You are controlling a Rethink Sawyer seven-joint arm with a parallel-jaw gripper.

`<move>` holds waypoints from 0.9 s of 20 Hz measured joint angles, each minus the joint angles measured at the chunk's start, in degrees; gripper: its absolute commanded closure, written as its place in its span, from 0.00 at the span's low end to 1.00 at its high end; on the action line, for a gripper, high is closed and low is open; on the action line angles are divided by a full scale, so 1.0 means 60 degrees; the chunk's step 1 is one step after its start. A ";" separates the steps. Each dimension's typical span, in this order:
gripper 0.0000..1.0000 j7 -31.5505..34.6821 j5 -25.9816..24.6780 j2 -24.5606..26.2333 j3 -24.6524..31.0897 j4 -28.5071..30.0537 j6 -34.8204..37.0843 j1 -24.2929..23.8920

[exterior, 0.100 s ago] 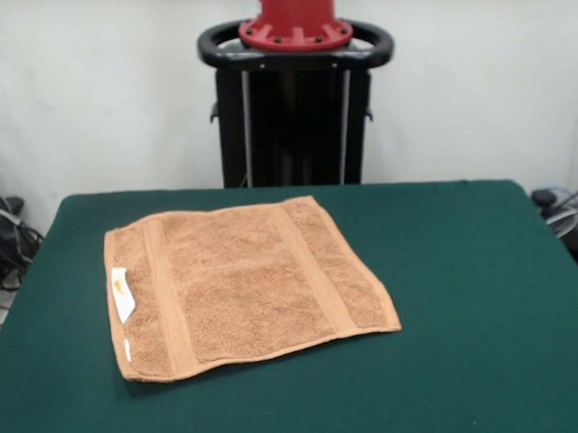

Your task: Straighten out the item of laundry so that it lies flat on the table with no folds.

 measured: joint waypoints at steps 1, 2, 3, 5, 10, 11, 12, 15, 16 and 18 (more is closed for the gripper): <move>1.00 0.0000 0.0000 0.0000 0.0033 0.0000 -0.0007 -0.0015; 1.00 0.0000 0.0000 -0.0002 0.0035 0.0000 -0.0007 -0.0021; 1.00 0.0000 -0.0001 -0.0004 0.0035 0.0000 -0.0007 -0.0027; 1.00 0.0000 -0.0002 -0.0007 0.0035 0.0001 -0.0007 -0.0039; 1.00 0.0000 -0.0001 -0.0058 0.0039 0.0022 -0.0007 -0.0098; 1.00 0.0000 -0.0001 -0.0077 0.0042 0.0029 -0.0007 -0.0116; 1.00 0.0000 -0.0002 -0.0097 0.0045 0.0037 -0.0007 -0.0134; 1.00 0.0000 -0.0002 -0.0114 0.0069 0.0039 -0.0007 -0.0181; 1.00 0.0000 -0.0002 -0.0118 0.0077 0.0039 -0.0007 -0.0195; 1.00 0.0000 -0.0001 -0.0127 0.0087 0.0039 -0.0007 -0.0218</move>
